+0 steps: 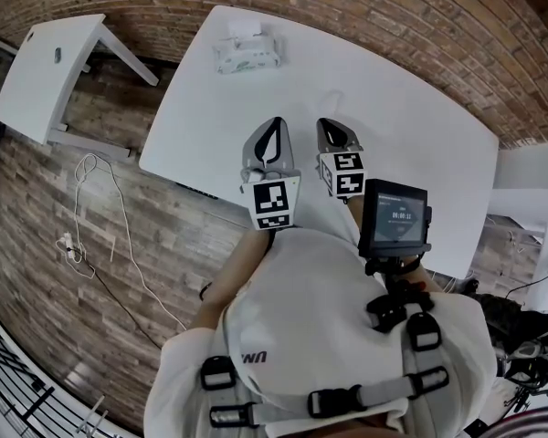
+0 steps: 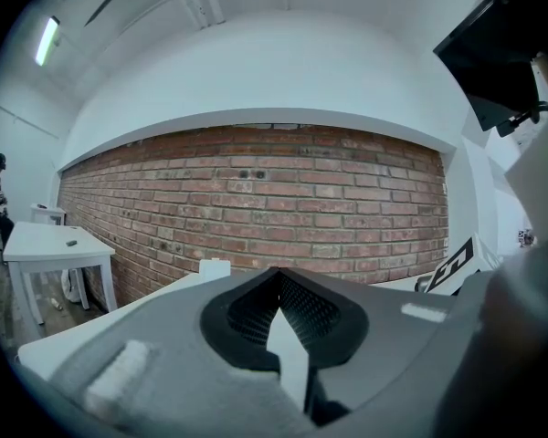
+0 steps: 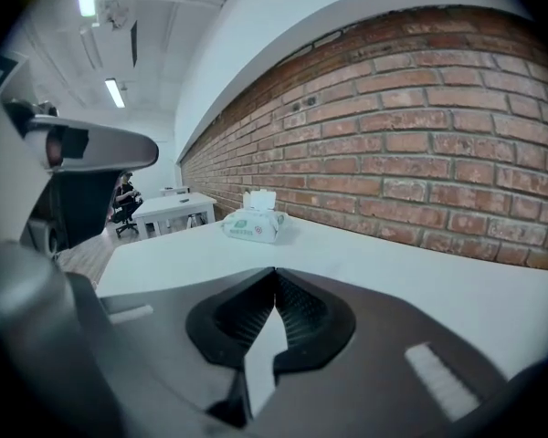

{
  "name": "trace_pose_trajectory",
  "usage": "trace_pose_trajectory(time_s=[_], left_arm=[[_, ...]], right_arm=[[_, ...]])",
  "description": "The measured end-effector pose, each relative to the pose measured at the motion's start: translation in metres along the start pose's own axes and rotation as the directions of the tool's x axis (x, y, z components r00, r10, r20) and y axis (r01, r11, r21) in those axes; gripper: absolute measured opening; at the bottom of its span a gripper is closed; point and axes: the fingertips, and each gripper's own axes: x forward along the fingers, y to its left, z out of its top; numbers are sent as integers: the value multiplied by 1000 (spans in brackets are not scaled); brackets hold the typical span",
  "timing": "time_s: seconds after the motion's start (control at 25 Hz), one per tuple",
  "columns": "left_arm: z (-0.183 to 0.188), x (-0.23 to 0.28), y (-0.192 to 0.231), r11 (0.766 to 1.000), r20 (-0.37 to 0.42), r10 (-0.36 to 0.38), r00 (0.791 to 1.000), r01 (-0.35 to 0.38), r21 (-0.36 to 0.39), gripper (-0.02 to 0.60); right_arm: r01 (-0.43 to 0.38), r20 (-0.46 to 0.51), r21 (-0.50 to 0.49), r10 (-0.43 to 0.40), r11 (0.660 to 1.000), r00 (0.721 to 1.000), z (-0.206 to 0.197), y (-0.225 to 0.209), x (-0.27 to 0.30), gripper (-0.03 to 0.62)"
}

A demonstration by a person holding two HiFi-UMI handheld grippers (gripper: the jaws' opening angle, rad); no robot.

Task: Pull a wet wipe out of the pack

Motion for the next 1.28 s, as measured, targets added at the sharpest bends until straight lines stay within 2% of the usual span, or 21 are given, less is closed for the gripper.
trace_pose_trajectory(time_s=[0.08,0.36,0.52,0.64,0.72,0.8,1.04,1.28], left_arm=[[1,1,0,1000,4,-3,1000,3,1,2],[4,3,-3,1000,11,-11,1000,11,3,2],[5,3,-6,1000,15,-18,1000,18,5,2],[5,3,-7,1000,14,-22,1000,22,9,2],[4,4,-7,1000,13,-25,1000,25,12,2],[5,4,-8,1000,16,-28,999,28,15,2],[10,3,-9,999,31,-32,999,32,20,2],[16,2,-12,999,45,-31,998,30,22,2]], right_arm=[[3,-22,22,-2,1000,1000,-9,-1,-1,9],[2,-54,54,1,999,999,-21,-7,-6,89],[11,-38,58,-9,998,999,-18,-9,-11,95],[24,13,56,-25,998,1000,-3,-11,-17,89],[38,67,51,-41,998,997,14,-12,-21,61],[54,132,33,-57,998,990,35,-11,-26,6],[102,302,-10,-94,995,949,101,-2,-51,6],[108,345,2,-102,994,933,112,6,-60,6]])
